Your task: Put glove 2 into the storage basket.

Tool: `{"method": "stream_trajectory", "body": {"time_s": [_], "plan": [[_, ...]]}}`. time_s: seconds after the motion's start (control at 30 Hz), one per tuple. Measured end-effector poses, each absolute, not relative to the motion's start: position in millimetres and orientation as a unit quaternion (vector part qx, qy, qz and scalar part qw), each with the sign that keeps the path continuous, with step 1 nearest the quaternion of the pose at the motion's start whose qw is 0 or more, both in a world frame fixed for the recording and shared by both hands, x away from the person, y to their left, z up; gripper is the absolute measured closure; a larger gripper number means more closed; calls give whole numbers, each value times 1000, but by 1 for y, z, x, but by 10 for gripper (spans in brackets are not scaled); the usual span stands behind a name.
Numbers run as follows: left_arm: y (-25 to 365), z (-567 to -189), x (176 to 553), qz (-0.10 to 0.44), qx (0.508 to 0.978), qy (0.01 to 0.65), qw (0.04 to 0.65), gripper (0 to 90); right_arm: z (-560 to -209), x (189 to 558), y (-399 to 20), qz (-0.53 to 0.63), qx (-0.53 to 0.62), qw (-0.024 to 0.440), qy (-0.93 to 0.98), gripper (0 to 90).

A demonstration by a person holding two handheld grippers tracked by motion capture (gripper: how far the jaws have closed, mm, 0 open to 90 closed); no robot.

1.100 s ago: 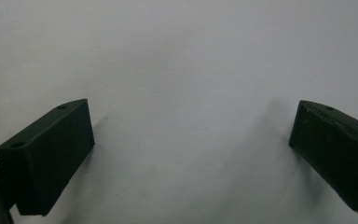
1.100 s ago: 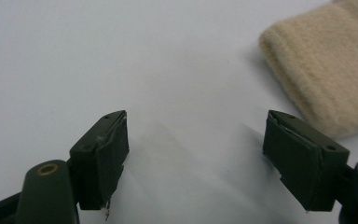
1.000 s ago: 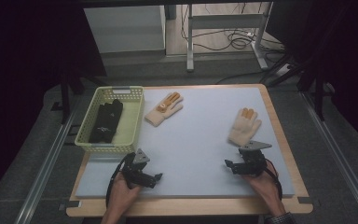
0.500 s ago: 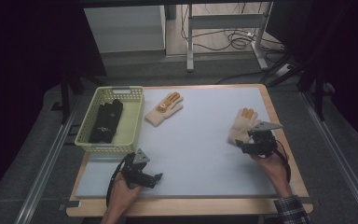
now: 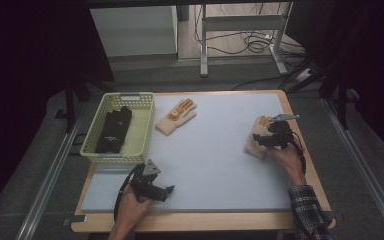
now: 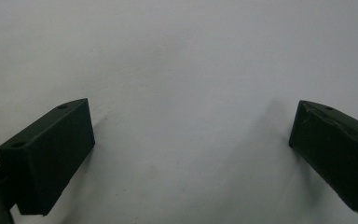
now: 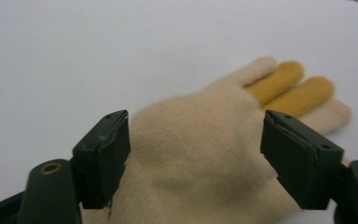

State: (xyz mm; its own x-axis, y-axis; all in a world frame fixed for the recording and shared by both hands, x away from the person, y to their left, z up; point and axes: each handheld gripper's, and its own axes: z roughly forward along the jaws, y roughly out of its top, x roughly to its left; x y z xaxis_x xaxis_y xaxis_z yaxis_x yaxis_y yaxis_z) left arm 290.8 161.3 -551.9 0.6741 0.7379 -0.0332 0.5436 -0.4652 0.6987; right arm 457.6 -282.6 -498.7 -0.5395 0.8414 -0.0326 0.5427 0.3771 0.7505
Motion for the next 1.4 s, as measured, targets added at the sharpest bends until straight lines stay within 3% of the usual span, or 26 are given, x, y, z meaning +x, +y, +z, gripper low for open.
{"method": "stream_trajectory", "body": {"time_s": [0.17,0.3,0.47,0.8,1.17,1.33,1.4], "plan": [[161,-552,291,138,845,379,352,3,-518,471,-274,329,424,219,815,229],[161,-552,291,138,845,379,352,3,-521,471,-276,343,434,195,810,439],[161,-552,291,138,845,379,352,4,-515,464,-273,335,435,190,814,514],[161,-552,291,138,844,380,352,4,-485,424,-244,399,388,147,818,503],[161,-552,291,138,845,379,352,4,-493,372,-156,402,314,82,856,470],[161,-552,291,138,845,379,352,4,-511,353,-129,401,279,58,871,301],[162,-552,291,139,845,379,351,4,-509,350,-129,403,269,71,872,266]]}}
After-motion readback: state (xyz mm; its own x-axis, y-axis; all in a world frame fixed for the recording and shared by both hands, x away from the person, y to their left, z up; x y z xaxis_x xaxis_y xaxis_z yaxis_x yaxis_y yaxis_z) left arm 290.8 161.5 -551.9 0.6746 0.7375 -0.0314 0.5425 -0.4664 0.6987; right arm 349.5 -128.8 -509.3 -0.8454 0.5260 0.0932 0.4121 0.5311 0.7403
